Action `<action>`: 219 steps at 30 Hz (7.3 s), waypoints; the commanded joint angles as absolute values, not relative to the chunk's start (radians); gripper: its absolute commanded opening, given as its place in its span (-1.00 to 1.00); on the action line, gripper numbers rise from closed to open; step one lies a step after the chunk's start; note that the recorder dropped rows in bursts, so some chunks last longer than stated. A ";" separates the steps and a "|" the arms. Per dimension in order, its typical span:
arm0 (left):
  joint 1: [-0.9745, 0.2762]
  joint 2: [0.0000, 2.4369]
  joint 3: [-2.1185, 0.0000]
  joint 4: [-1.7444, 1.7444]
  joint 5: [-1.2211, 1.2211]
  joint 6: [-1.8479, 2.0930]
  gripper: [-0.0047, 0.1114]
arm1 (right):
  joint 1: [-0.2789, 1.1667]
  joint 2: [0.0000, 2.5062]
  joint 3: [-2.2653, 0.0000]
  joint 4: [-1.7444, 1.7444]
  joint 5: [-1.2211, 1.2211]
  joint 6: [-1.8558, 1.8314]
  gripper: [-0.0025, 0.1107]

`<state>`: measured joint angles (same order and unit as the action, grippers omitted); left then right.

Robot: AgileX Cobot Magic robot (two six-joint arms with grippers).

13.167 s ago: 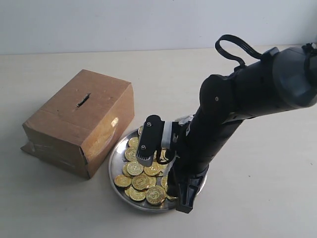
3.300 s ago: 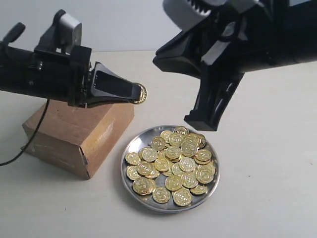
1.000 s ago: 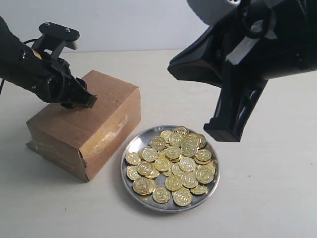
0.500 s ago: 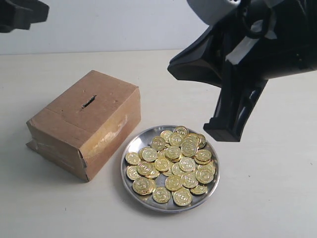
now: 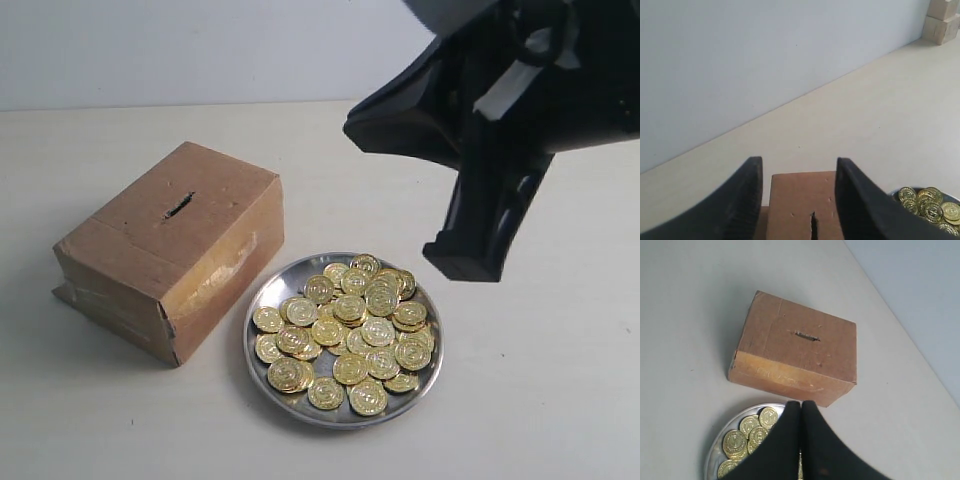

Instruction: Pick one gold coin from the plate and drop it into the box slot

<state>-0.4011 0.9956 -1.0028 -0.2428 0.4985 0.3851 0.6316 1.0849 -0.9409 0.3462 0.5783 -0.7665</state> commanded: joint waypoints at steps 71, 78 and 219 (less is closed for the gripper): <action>0.000 0.000 -0.465 -0.244 0.514 0.389 -0.14 | -0.116 0.000 -0.419 0.420 0.538 -0.758 -0.96; 0.000 0.000 -0.308 -0.242 0.302 0.389 -0.14 | -0.116 0.000 -0.253 0.352 0.296 -0.758 -0.96; 0.000 0.000 0.000 -0.142 0.345 -0.056 -0.92 | 0.000 0.000 0.000 0.154 0.334 -0.130 -0.96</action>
